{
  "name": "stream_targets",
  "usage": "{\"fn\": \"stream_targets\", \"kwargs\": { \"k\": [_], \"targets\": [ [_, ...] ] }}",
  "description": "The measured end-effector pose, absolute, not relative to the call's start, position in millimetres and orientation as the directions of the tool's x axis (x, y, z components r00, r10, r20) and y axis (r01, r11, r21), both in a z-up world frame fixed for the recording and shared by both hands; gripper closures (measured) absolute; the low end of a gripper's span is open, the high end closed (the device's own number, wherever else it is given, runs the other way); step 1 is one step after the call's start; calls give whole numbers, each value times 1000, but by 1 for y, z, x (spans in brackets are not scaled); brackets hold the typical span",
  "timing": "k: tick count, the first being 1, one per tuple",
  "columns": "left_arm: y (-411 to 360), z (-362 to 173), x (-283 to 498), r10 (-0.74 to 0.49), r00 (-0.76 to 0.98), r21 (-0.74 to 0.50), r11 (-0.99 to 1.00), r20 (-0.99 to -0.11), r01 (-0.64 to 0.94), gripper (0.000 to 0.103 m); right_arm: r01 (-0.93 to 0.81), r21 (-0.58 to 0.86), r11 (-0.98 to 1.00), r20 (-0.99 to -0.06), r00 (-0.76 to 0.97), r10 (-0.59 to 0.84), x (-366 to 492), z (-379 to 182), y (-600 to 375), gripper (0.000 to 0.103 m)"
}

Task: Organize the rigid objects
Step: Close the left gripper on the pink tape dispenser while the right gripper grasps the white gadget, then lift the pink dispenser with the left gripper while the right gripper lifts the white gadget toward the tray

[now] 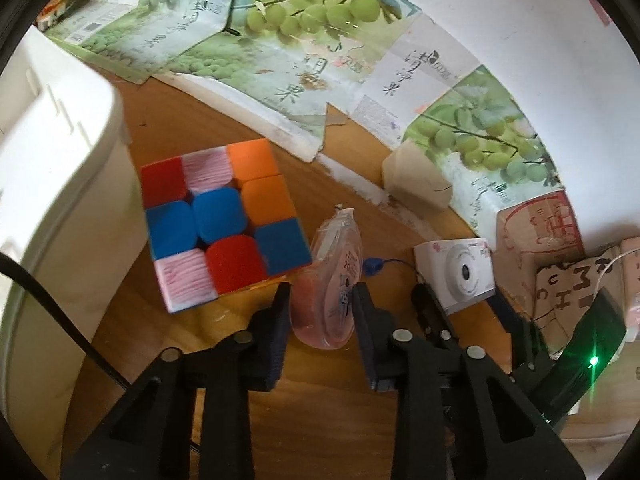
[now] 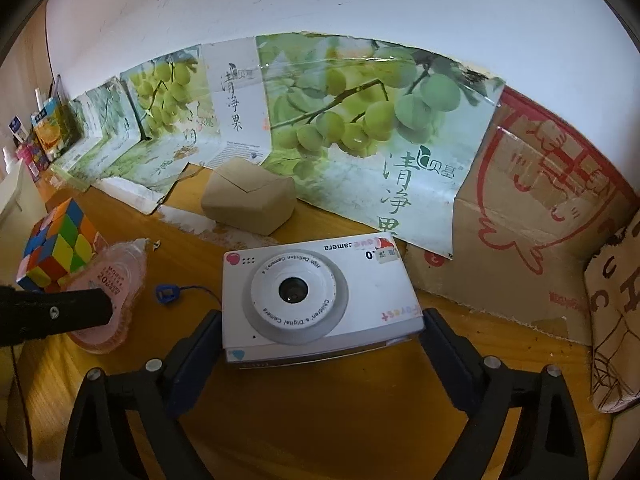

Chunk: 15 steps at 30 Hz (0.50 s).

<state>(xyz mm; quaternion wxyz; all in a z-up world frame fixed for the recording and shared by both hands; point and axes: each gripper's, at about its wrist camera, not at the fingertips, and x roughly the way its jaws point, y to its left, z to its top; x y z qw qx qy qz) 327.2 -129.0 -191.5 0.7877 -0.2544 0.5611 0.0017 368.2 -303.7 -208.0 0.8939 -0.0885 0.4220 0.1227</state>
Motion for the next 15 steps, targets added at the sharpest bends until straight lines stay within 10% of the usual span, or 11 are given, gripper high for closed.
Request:
{"fn": "stream_targets", "kwargs": {
  "k": [15],
  "targets": [
    [-127,-183,328,-322,377,-435,860,-868,-266,84,-278,-46,959,-773,618,142,365,-205,-305,10]
  ]
}}
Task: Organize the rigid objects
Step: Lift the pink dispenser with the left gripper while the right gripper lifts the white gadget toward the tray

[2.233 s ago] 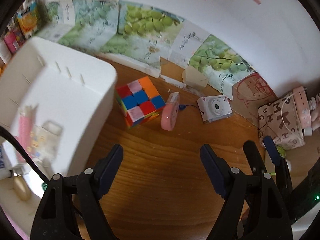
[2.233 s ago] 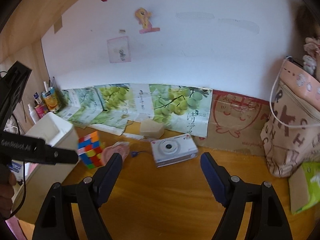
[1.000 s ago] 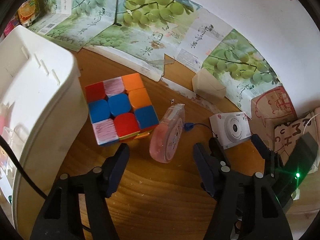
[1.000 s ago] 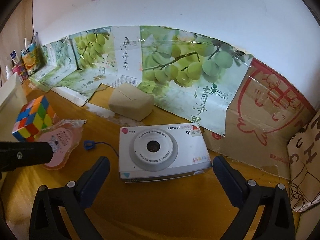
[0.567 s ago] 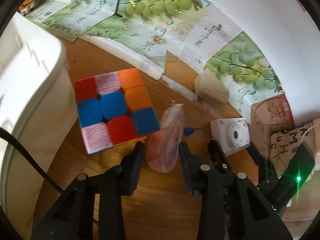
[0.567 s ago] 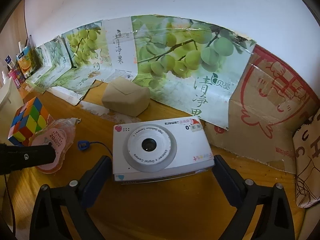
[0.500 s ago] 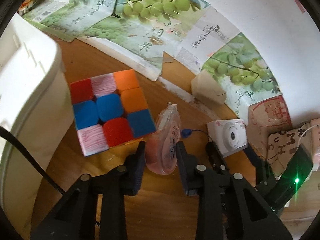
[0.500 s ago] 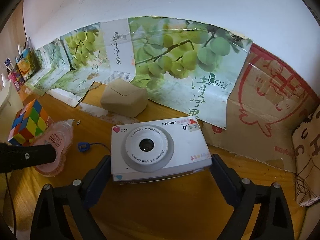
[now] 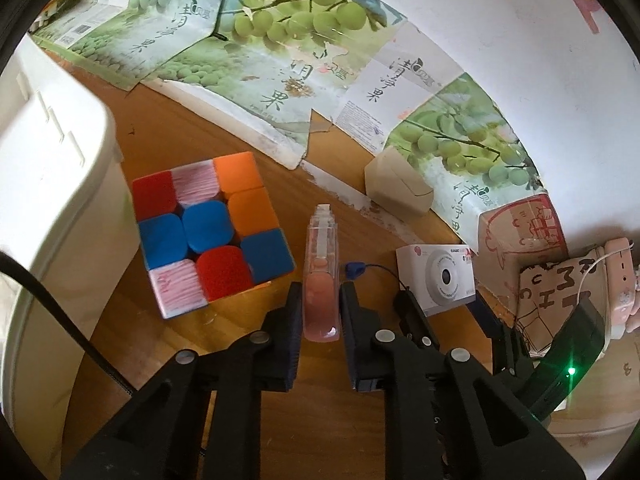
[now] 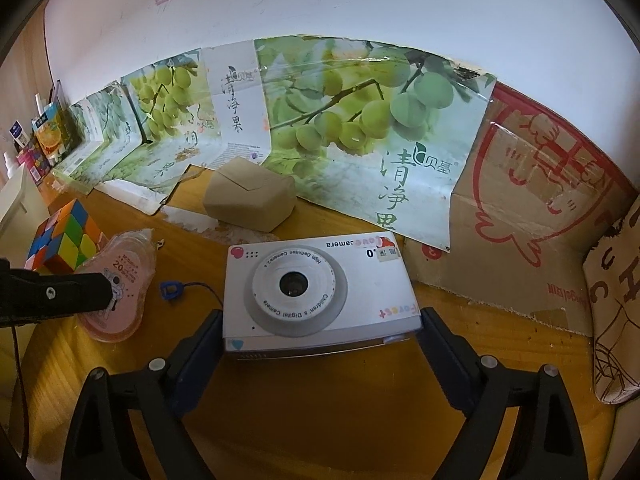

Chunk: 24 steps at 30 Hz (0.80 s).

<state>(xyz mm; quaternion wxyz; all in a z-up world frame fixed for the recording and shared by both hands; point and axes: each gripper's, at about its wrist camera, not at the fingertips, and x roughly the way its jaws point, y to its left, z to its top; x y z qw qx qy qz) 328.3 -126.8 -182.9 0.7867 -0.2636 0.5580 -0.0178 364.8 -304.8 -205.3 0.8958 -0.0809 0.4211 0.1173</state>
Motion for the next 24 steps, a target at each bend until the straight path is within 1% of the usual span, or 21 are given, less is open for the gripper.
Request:
{"fn": "stream_targets", "kwargs": {
  "k": [13,24],
  "targets": [
    [-115,-161,308,-351,416,-480,837,-839,-262,85,-217,19,976,-785,601,149,345,-198,-319,10],
    [-101,-130,272,-371,452,-509,829,-811,-233,85,-177,67,982,-788,594,161,290,-191,-326,10]
  ]
}}
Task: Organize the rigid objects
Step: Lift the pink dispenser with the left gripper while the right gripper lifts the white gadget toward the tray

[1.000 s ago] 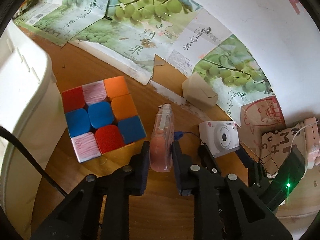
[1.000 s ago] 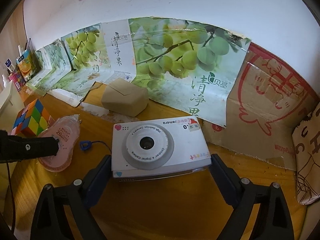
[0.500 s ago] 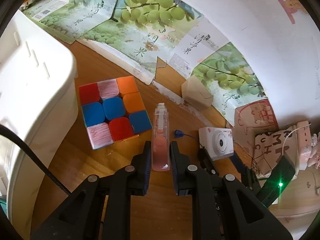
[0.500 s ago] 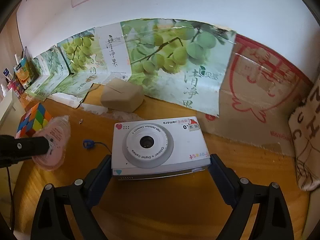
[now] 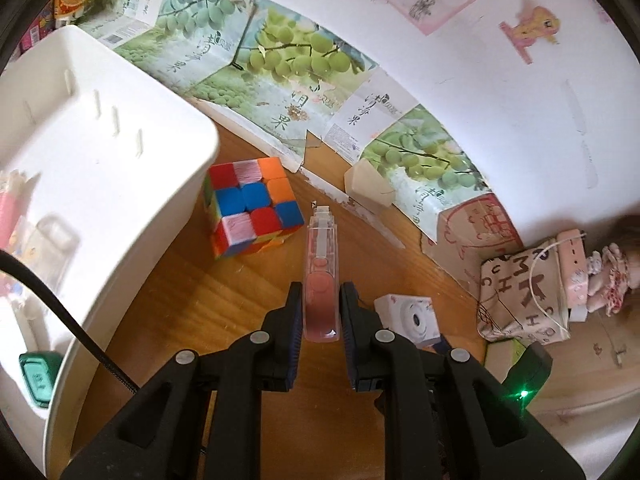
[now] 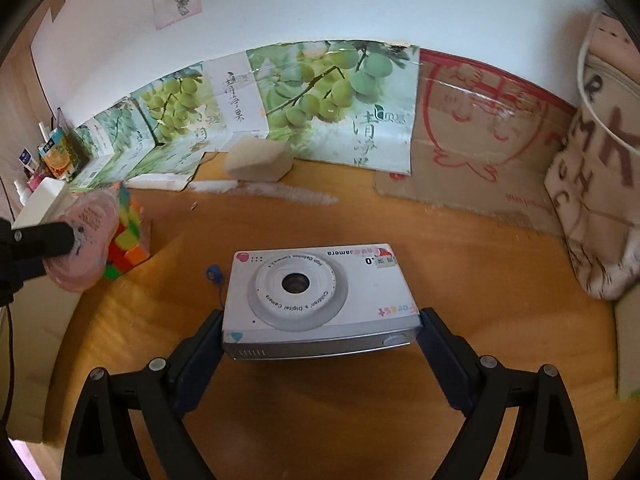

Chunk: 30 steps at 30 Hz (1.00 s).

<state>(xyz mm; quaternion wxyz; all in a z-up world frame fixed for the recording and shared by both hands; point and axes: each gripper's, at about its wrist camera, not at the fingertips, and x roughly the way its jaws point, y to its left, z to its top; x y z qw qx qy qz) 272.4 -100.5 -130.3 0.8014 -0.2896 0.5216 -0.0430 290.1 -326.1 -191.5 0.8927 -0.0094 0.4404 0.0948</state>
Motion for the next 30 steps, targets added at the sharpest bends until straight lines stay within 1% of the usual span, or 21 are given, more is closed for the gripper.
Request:
{"fn": "stream_targets", "kwargs": {
  "k": [13,17,23,30],
  "targets": [
    [-75,-89,216,-386,503,-523,837,-773,-161,85,-181,164,970,-752,613,242,223,-183,-308,10],
    [-68,-78,202,-388,522,-522,842,-759,-134,85,-206,174,963,-737,622,266,205,-177,-300,10],
    [-54,-58,184,-433,577,-568,820,-692,-66,85,-261,156,953,-731,618,289,178,-173,-283,10],
    [-29,-37,167,-469,623,-599,801,-626,1,85,-270,159,949,-727,619,298,149,-169,-266,10]
  ]
}}
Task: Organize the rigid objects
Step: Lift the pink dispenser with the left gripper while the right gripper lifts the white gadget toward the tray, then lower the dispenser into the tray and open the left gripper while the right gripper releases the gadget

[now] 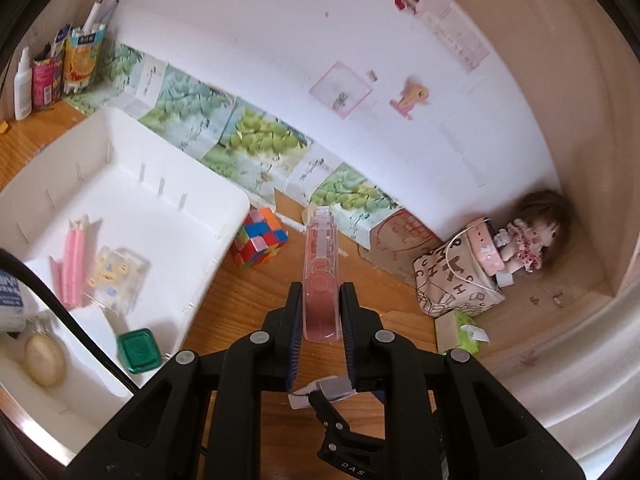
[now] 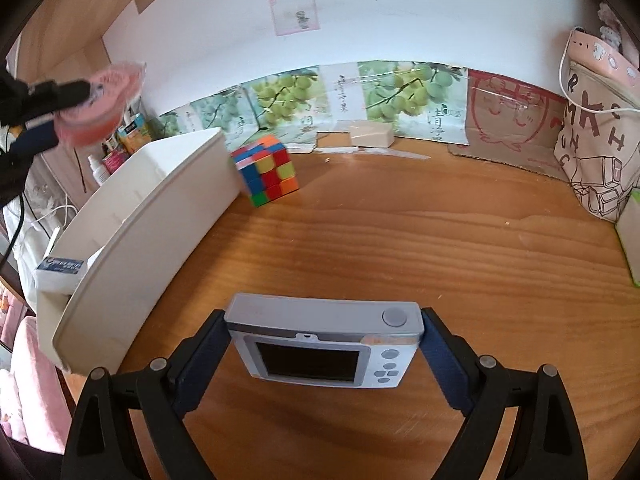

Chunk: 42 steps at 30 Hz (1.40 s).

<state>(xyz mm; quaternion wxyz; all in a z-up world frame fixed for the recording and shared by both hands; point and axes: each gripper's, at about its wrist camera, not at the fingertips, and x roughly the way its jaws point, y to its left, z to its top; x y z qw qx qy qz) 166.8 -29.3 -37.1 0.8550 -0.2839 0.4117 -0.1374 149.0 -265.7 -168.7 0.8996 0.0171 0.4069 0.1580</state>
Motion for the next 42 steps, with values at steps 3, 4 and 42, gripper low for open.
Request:
{"fn": "stream_targets", "kwargs": {
  "k": [3,4,42],
  "targets": [
    [-13,-32,162,-475,631,-608,794,-613,6,85,-270,153,950,-727,621,294,140,-166,-257,10],
    [-7,-30,160,-478,633,-612,791,-610,8,85,-270,150,951,-725,623,292,137,-164,-253,10],
    [167,-74,170,-348,526,-434,900,-776,-45,79,-461,11,887,-566,729,386,108,-88,-43,10]
  ]
}}
